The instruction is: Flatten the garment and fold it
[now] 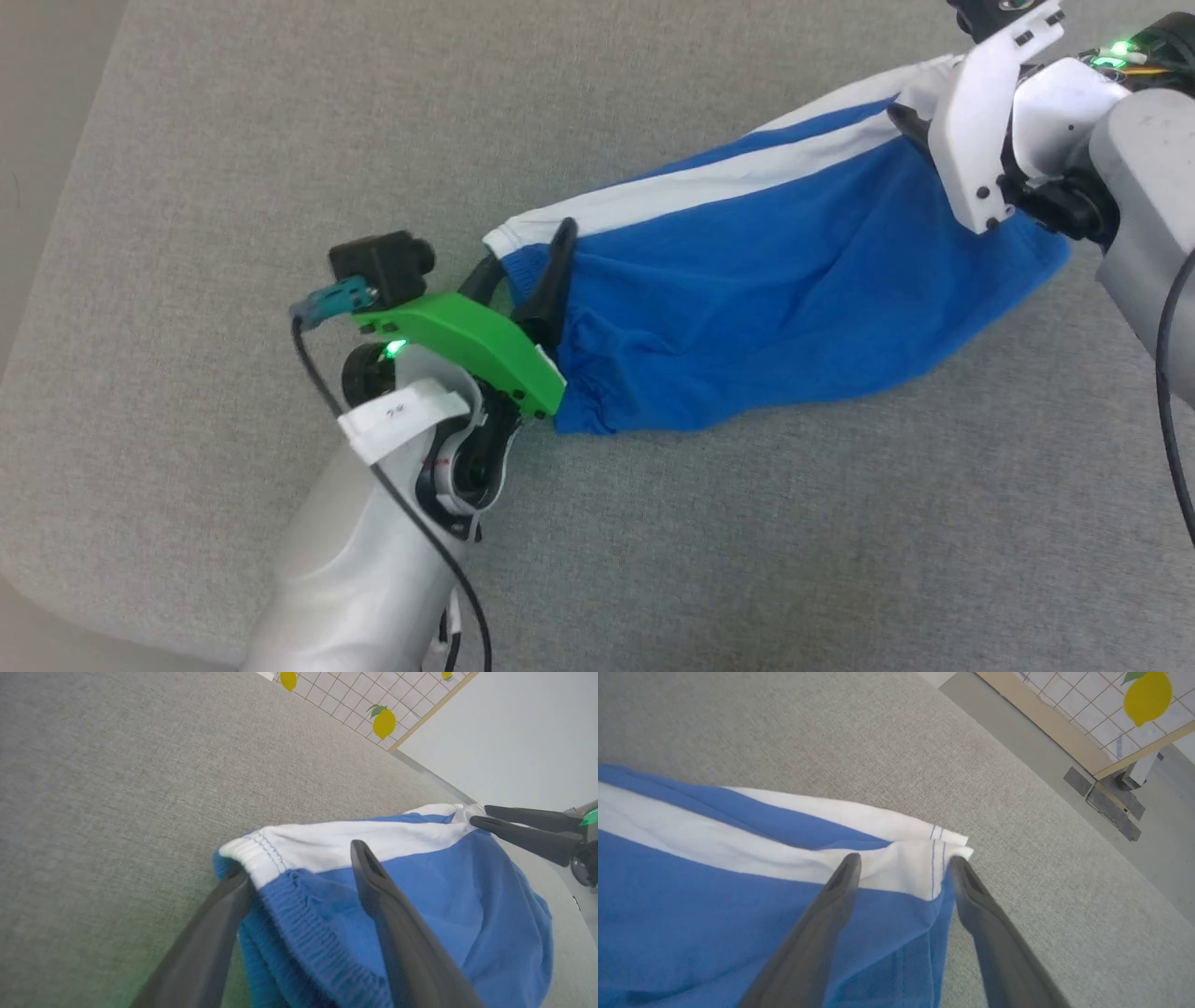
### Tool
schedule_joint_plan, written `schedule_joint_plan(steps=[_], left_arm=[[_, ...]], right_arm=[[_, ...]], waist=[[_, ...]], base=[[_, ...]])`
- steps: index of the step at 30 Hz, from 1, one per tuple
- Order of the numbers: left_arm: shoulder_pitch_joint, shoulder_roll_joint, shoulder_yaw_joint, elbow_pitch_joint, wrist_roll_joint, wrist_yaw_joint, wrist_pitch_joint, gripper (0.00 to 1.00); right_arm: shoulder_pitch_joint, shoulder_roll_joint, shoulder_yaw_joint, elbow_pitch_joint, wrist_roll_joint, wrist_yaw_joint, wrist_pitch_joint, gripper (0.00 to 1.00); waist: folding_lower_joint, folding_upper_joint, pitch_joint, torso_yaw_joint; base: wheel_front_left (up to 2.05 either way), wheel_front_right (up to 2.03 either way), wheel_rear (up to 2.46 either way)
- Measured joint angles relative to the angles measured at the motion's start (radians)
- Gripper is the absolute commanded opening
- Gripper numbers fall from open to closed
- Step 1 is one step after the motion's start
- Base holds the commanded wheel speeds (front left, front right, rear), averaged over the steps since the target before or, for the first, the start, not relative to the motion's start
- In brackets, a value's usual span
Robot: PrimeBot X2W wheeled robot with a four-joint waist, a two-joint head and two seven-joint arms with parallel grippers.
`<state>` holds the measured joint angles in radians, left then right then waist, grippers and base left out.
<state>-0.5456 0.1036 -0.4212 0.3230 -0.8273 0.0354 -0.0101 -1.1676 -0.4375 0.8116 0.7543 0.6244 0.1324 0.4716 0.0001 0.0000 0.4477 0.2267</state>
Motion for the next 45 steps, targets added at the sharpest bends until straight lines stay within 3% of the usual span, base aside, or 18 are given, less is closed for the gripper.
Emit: schedule_joint_plan(steps=[15,16,20,26,31,36,45], left_arm=[[0.180,0.088,0.000,-0.105,0.014,0.047,-0.007,1.00],[0.205,0.102,0.011,-0.130,0.061,0.057,-0.086,1.00],[0.232,0.110,0.029,-0.143,0.127,0.063,-0.213,1.00],[0.266,0.079,0.137,-0.205,0.280,0.053,-0.245,1.00],[0.320,0.017,0.240,-0.270,0.435,-0.019,-0.247,1.00],[0.364,-0.025,0.293,-0.272,0.509,-0.095,-0.247,1.00],[0.366,-0.046,0.312,-0.272,0.565,-0.143,-0.247,1.00]], right_arm=[[0.225,-0.055,-0.020,-0.122,0.079,0.000,-0.257,1.00],[0.284,-0.057,-0.075,-0.124,0.064,0.000,-0.344,1.00],[0.371,-0.041,-0.174,-0.112,0.034,0.000,-0.463,1.00],[0.451,0.022,-0.335,-0.080,-0.012,0.000,-0.566,1.00],[0.456,0.102,-0.448,-0.039,-0.020,0.000,-0.531,1.00],[0.437,0.185,-0.560,0.054,-0.003,0.000,-0.385,1.00],[0.277,0.235,-0.723,0.289,-0.087,0.000,-0.167,1.00]], waist=[[-0.0001,0.0000,-0.146,-0.042],[-0.0001,0.0000,-0.175,-0.048],[-0.0002,0.0000,-0.211,-0.051],[-0.0002,0.0000,-0.246,-0.049],[-0.0002,0.0000,-0.244,-0.057],[-0.0002,0.0000,-0.234,-0.062],[-0.0002,0.0000,-0.211,-0.036]], base=[[0.00,0.00,0.00],[0.00,0.00,0.00],[0.00,0.00,0.00],[0.00,0.00,0.00],[0.00,0.00,0.00],[0.00,0.00,0.00],[0.00,0.00,0.00]])
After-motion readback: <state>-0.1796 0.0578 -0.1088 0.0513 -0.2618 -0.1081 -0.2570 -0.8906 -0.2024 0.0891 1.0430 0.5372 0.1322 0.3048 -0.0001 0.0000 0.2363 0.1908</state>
